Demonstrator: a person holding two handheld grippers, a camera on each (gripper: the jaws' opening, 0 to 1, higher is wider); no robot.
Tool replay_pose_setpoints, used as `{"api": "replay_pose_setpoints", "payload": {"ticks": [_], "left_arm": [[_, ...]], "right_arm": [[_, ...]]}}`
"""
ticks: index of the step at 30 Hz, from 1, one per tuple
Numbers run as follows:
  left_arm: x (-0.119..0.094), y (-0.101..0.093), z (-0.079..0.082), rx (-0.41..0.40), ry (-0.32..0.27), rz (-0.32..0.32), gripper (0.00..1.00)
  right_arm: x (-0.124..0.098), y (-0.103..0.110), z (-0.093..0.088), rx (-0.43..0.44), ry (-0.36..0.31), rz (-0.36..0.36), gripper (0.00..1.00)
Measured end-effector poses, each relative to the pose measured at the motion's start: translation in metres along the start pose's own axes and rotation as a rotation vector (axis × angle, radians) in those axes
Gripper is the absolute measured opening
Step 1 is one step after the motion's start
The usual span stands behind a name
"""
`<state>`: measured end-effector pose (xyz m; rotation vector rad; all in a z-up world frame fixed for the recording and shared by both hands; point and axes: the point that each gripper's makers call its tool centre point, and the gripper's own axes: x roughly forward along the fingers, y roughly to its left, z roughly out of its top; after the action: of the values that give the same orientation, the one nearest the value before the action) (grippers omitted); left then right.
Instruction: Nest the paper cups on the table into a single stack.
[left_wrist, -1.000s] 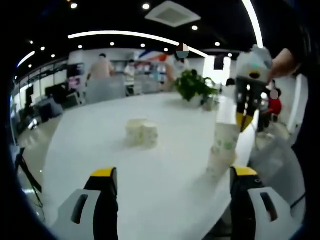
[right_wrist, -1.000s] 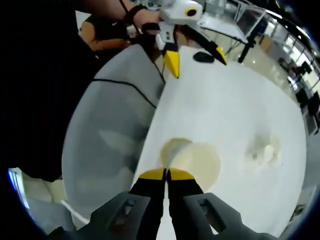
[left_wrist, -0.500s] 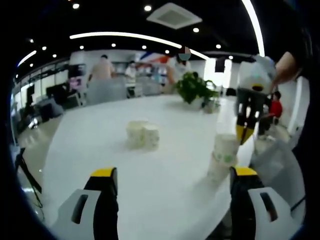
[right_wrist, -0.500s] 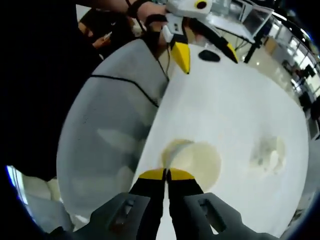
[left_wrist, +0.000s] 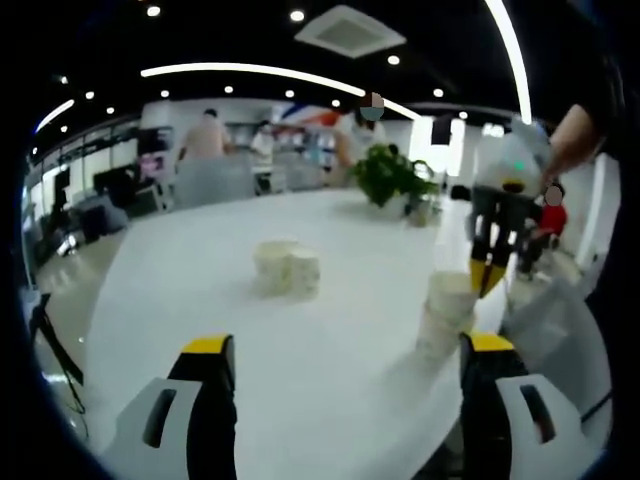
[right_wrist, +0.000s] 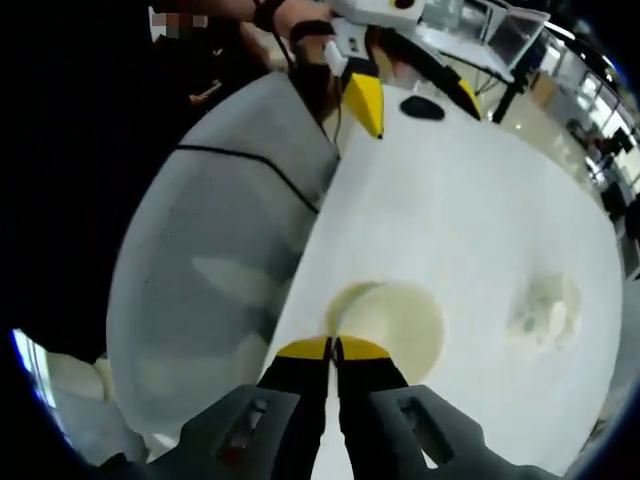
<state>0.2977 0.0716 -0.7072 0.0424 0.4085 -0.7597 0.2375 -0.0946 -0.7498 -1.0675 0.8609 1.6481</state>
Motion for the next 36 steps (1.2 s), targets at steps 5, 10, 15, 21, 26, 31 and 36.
{"api": "replay_pose_setpoints", "payload": {"ticks": [5, 10, 15, 21, 26, 31, 36], "left_arm": [[0.0002, 0.0004, 0.0004, -0.001, -0.001, 0.0, 0.93], [0.0008, 0.001, 0.0006, -0.001, -0.001, 0.0, 0.93], [0.0016, 0.001, 0.0002, -0.003, 0.0, -0.001, 0.93], [0.0018, 0.0009, -0.003, -0.01, 0.003, 0.001, 0.93], [0.0015, 0.001, -0.0044, -0.014, 0.004, 0.004, 0.93], [0.0023, 0.0015, -0.005, -0.015, 0.008, 0.004, 0.93], [0.0025, 0.002, -0.003, -0.017, 0.003, 0.005, 0.93]], "right_arm": [[0.0027, 0.0003, -0.0012, 0.024, -0.023, 0.007, 0.03], [0.0038, 0.0001, -0.0054, 0.031, -0.017, 0.005, 0.05], [0.0053, 0.0004, -0.0063, 0.042, -0.028, 0.005, 0.07], [0.0059, 0.0016, -0.0049, 0.07, -0.052, 0.011, 0.11], [0.0044, 0.0015, -0.0029, 0.082, -0.073, 0.007, 0.13], [0.0037, 0.0016, -0.0021, 0.106, -0.108, 0.0, 0.19], [0.0017, 0.0016, 0.0003, 0.15, -0.147, -0.004, 0.23]]}}
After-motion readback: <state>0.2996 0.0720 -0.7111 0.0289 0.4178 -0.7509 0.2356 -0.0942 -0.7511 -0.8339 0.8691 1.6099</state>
